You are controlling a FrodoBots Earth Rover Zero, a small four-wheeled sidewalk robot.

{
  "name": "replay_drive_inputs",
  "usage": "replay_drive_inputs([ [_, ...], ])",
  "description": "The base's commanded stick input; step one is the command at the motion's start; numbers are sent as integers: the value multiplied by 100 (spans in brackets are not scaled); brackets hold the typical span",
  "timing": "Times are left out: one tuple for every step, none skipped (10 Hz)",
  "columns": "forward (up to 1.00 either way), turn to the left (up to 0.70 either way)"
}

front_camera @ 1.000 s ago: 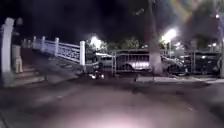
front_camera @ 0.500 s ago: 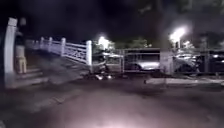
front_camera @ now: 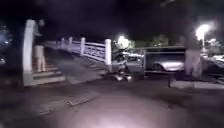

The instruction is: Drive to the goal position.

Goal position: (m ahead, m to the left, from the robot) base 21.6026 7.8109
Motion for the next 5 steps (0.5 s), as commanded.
replay_drive_inputs([
  [45, 27],
  [45, 17],
  [45, 0],
  [45, 0],
  [45, 0],
])
